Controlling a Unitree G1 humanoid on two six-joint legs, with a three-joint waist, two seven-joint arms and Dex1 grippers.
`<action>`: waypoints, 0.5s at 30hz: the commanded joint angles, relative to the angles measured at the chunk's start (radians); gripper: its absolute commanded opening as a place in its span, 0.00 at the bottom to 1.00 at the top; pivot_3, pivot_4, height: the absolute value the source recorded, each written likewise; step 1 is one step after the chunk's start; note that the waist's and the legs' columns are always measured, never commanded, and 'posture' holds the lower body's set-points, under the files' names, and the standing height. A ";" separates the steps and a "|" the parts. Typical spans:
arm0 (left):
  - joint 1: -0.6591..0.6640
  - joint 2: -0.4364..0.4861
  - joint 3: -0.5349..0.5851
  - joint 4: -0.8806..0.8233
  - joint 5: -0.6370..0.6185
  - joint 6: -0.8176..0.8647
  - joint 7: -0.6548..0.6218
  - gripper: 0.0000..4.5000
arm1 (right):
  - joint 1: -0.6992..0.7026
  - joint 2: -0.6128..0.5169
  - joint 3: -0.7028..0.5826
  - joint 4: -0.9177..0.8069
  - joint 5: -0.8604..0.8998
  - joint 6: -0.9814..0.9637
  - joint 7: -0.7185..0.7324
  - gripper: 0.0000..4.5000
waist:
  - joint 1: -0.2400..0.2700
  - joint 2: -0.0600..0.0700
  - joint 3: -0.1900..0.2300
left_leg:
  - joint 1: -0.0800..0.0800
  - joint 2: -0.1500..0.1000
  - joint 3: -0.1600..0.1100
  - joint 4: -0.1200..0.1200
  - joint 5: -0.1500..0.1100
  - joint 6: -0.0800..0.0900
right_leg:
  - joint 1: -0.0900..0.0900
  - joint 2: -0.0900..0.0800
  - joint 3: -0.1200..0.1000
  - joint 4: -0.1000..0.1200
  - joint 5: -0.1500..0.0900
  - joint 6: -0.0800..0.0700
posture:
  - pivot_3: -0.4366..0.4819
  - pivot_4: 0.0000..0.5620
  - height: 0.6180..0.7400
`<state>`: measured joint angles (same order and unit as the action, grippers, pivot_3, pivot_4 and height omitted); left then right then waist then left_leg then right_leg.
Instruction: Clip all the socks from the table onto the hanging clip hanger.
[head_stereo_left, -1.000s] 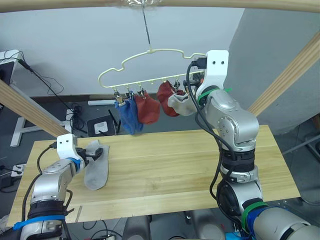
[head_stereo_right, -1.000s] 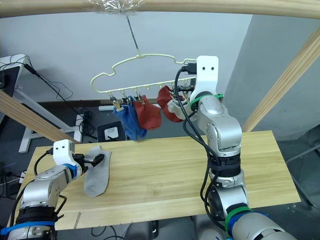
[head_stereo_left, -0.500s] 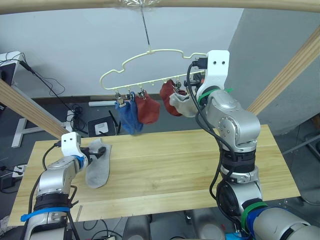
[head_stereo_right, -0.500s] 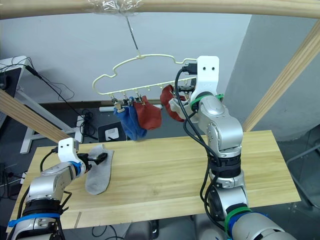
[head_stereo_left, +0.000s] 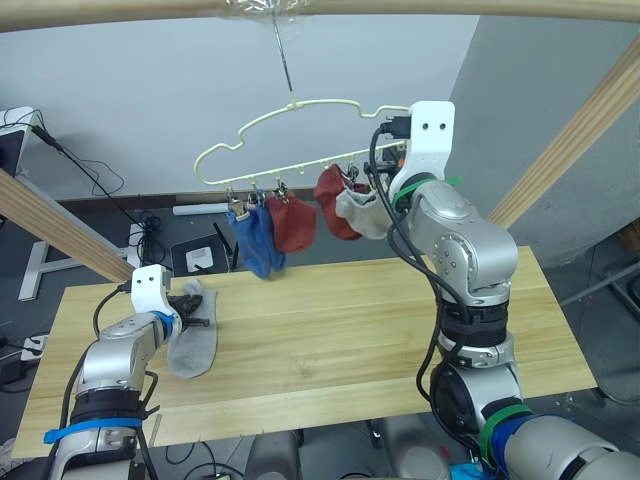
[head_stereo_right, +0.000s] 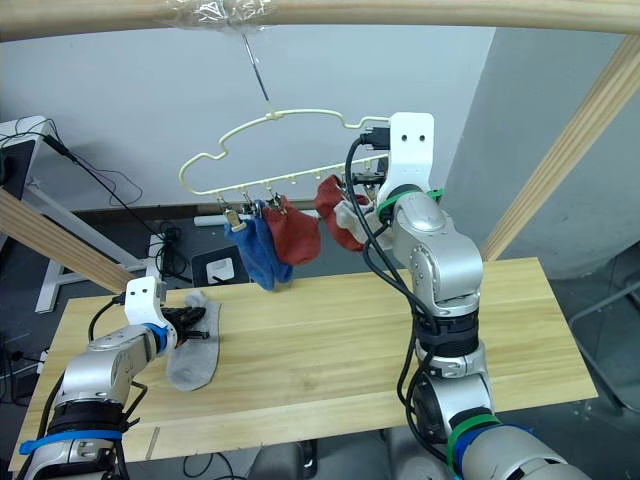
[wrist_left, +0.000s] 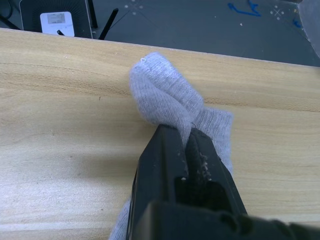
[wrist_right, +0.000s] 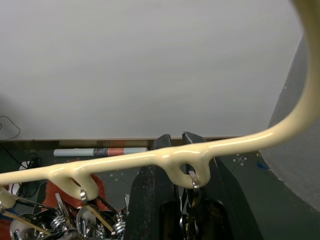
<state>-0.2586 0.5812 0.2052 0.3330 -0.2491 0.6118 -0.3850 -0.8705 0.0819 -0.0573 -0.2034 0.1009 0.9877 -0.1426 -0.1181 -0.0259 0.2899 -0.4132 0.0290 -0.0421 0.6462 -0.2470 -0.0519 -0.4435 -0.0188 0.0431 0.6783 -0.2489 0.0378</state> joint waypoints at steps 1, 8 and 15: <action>0.046 -0.016 -0.007 0.002 -0.013 0.058 -0.034 0.01 | 0.004 0.004 -0.007 -0.056 0.000 -0.004 -0.008 0.00 | 0.000 0.000 0.000 | 0.000 0.000 0.000 0.000 0.000 0.000 | 0.000 0.000 0.000 0.000 0.000 0.000 | 0.28 0.59 1.00; 0.113 -0.039 -0.021 -0.272 -0.171 0.159 -0.211 0.01 | 0.006 0.005 -0.009 -0.062 0.003 0.005 -0.008 0.00 | 0.000 0.001 0.003 | -0.003 0.000 0.000 -0.001 0.000 0.000 | 0.000 -0.003 0.000 -0.004 0.000 0.001 | 0.28 0.59 1.00; 0.122 -0.055 -0.053 -0.476 -0.285 0.251 -0.276 0.01 | 0.007 0.008 -0.010 -0.062 0.006 0.009 -0.005 0.00 | 0.002 0.002 0.009 | -0.004 0.000 -0.002 -0.001 0.000 0.000 | 0.000 -0.002 -0.001 -0.005 0.000 0.001 | 0.28 0.59 1.00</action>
<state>-0.1357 0.5257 0.1576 -0.0881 -0.5059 0.8478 -0.6462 -0.8633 0.0865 -0.0584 -0.2207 0.1014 0.9965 -0.1461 -0.1163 -0.0244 0.2985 -0.4168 0.0290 -0.0438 0.6454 -0.2471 -0.0520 -0.4437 -0.0208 0.0419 0.6736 -0.2493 0.0384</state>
